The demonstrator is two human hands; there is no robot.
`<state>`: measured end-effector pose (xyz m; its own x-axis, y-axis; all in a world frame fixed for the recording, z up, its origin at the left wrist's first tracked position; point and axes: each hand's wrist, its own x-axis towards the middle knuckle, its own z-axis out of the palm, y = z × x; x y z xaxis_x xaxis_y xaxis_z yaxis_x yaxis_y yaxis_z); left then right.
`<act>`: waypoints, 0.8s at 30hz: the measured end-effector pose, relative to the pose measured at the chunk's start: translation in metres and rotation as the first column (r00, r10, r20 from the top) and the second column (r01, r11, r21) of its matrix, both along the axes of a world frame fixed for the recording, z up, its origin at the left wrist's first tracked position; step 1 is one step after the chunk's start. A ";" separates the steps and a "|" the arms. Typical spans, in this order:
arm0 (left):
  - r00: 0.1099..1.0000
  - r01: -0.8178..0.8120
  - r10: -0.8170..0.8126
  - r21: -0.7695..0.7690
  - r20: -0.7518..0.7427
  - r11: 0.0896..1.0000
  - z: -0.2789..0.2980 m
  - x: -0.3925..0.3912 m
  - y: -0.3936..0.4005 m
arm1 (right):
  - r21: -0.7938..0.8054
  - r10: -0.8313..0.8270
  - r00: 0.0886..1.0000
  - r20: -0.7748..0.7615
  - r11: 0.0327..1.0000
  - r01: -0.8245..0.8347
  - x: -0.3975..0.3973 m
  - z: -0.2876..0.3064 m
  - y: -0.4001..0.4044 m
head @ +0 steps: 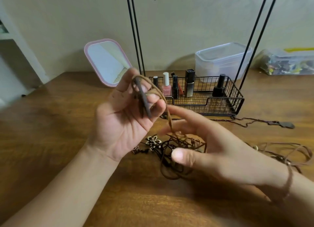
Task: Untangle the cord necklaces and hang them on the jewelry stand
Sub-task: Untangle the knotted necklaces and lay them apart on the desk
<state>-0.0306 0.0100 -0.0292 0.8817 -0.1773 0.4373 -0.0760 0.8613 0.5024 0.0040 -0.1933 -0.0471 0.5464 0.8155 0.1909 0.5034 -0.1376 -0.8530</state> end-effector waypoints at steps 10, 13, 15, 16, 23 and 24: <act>0.868 -0.493 0.424 -0.345 -0.259 0.799 0.014 0.003 0.054 | 0.296 -0.058 0.977 -0.206 0.948 0.119 0.020 0.007 -0.016; 0.676 -0.724 0.577 -0.266 -0.459 0.636 0.015 0.005 0.074 | 0.237 -0.011 0.970 -0.244 0.969 0.071 0.023 0.005 -0.018; 0.484 -0.823 0.637 -0.063 -0.600 0.565 0.013 0.006 0.086 | 0.257 0.020 0.956 -0.294 0.965 0.058 0.025 0.005 -0.020; 0.384 -0.828 0.662 0.077 -0.644 0.556 0.011 0.007 0.092 | 0.284 0.050 0.949 -0.313 0.958 0.043 0.026 0.006 -0.020; 0.366 -0.125 0.931 0.991 0.005 0.044 -0.003 0.016 0.097 | 0.445 -0.026 0.942 -0.335 0.877 0.182 0.024 0.014 -0.022; 0.455 0.000 0.873 0.981 0.174 -0.196 -0.006 0.017 0.089 | 0.401 -0.124 0.962 -0.244 0.890 0.216 0.024 0.013 -0.022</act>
